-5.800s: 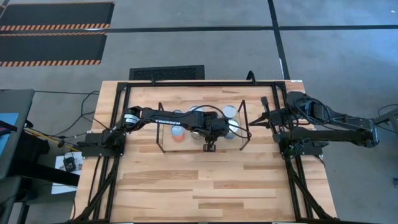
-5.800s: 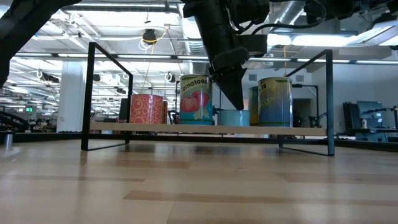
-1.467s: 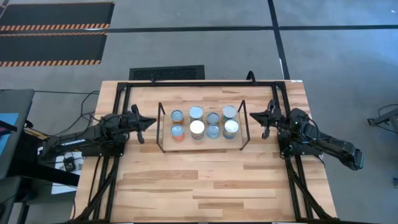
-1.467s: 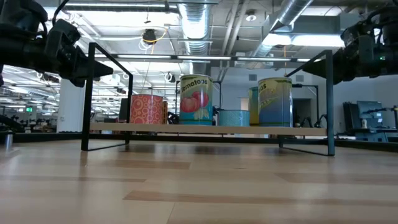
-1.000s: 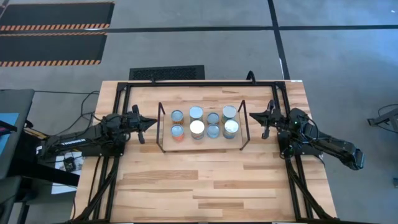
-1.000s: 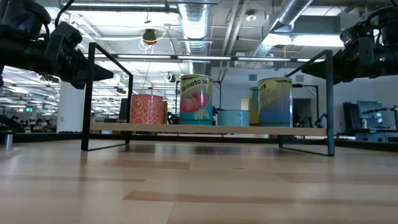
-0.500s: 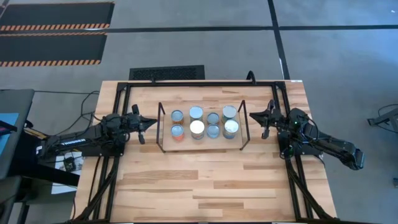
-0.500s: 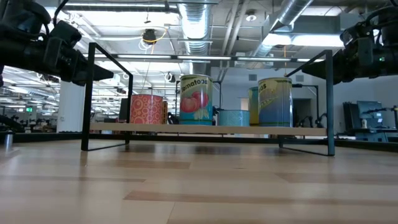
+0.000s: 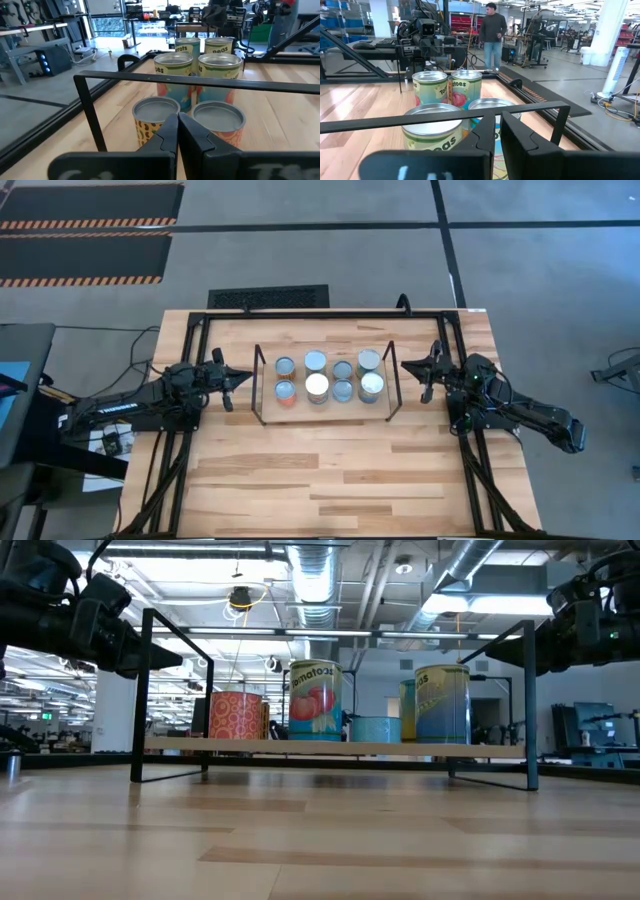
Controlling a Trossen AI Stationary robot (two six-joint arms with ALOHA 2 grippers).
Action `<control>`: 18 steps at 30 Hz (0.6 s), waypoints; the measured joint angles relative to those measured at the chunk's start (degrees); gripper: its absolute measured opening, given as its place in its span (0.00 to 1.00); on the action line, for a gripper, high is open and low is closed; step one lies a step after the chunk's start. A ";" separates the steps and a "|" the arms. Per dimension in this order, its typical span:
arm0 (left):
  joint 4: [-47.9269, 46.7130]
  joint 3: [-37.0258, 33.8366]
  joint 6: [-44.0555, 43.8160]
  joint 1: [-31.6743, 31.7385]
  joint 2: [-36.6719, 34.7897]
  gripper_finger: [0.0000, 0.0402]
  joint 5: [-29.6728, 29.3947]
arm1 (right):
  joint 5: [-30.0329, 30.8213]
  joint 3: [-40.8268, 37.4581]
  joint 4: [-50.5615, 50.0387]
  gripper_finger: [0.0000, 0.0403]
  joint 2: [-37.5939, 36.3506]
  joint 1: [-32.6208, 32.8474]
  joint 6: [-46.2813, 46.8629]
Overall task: Pick and place cans onto a shelf
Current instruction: Return to Home Position
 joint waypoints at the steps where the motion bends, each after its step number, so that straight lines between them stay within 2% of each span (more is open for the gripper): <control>1: 0.00 -0.01 -0.27 -0.01 0.00 0.00 0.00 | 0.00 0.00 0.00 0.13 0.00 0.00 0.00; 18: 0.00 0.00 -0.42 -0.01 0.00 0.00 0.00 | 0.00 0.00 0.02 0.13 0.00 0.00 0.00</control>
